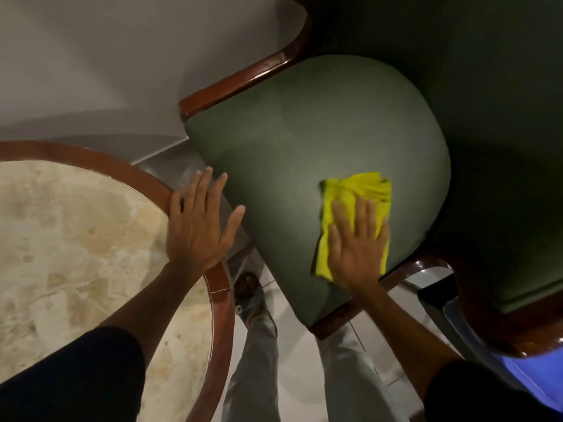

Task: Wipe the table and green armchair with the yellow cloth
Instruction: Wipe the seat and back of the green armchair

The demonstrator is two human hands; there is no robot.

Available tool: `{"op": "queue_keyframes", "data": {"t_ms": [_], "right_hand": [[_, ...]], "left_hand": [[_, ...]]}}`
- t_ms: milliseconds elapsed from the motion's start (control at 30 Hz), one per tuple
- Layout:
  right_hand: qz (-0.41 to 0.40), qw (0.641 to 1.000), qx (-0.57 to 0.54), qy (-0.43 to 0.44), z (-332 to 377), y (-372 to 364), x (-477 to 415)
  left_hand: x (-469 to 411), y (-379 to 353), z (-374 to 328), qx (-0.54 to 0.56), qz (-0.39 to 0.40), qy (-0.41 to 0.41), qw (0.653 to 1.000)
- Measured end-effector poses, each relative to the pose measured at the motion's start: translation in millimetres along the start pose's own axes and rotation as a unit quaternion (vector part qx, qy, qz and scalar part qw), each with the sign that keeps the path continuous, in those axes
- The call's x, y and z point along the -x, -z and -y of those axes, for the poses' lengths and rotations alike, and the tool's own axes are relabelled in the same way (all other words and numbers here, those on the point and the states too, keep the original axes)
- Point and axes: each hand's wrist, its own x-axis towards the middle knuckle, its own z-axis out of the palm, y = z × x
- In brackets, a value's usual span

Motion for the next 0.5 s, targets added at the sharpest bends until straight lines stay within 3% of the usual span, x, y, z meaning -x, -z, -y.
{"op": "queue_keyframes", "data": {"t_ms": [100,200,267,367,500], "right_hand": [[-0.049,0.967,-0.081,-0.236,-13,16,-57],[-0.058,0.937,-0.082,-0.334,-13,22,-91],[-0.031,0.957,-0.051,-0.283,-3,25,-90],[0.018,0.991,-0.060,-0.118,34,25,-61],[0.060,0.983,-0.124,-0.119,70,39,-20]], "left_hand": [[-6,2,0,-0.007,0.013,0.002,1.000],[-3,-1,-5,-0.013,0.023,0.001,1.000],[-6,3,-7,-0.017,0.028,-0.005,0.999],[-11,13,-2,-0.020,0.046,0.009,0.999],[6,23,-34,-0.009,0.081,-0.001,0.997]]}}
